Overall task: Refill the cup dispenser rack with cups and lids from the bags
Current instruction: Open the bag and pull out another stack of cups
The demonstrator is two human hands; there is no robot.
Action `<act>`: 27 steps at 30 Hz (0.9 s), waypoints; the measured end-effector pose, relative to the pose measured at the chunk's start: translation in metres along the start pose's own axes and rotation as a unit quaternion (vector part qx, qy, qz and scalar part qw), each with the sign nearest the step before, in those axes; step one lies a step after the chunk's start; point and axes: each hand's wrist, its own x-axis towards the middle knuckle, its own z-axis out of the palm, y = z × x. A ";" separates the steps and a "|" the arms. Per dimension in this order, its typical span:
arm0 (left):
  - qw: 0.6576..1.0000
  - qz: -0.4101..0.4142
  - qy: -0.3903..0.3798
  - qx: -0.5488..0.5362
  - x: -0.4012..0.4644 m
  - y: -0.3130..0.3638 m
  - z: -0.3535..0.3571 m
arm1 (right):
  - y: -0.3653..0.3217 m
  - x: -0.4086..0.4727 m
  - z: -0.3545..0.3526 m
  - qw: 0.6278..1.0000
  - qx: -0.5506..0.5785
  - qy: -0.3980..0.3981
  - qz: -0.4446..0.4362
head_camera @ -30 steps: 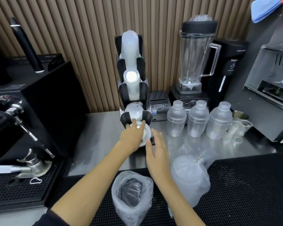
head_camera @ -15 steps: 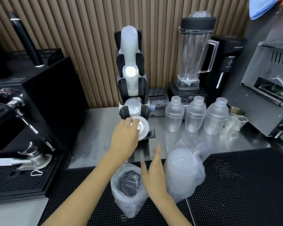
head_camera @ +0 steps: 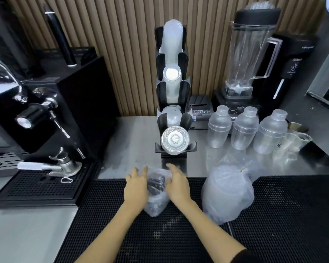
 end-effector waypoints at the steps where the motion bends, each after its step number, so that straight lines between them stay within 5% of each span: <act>1: 1.000 0.001 -0.007 0.005 0.001 0.000 0.001 | 0.003 0.001 0.001 1.000 -0.014 -0.016 0.003; 6: 0.999 -0.005 -0.009 0.042 -0.002 0.000 0.018 | 0.014 -0.005 -0.012 1.000 -0.004 -0.025 0.005; 9: 0.982 0.078 0.164 0.050 -0.006 0.017 0.008 | 0.003 -0.016 -0.040 0.998 0.016 0.044 -0.048; 11: 0.952 0.188 0.239 -0.041 -0.012 0.038 0.002 | -0.008 -0.025 -0.064 0.989 0.004 0.110 -0.097; 14: 0.915 0.293 0.093 -0.263 -0.030 0.080 -0.006 | -0.008 -0.036 -0.106 0.955 -0.076 0.258 -0.128; 17: 0.863 0.327 -0.117 -0.368 -0.043 0.115 0.002 | 0.018 -0.049 -0.144 0.934 -0.137 0.327 -0.050; 20: 0.851 0.275 -0.145 -0.423 -0.043 0.139 0.023 | 0.047 -0.060 -0.158 0.955 -0.093 0.270 0.080; 22: 0.860 0.213 -0.128 -0.446 -0.044 0.148 0.032 | 0.052 -0.061 -0.156 0.975 0.039 0.177 0.131; 24: 0.870 0.180 -0.112 -0.444 -0.045 0.152 0.033 | 0.048 -0.061 -0.149 0.971 0.162 0.104 0.142; 27: 0.886 0.169 -0.062 -0.427 -0.044 0.143 0.026 | 0.038 -0.056 -0.140 0.972 0.190 0.073 0.119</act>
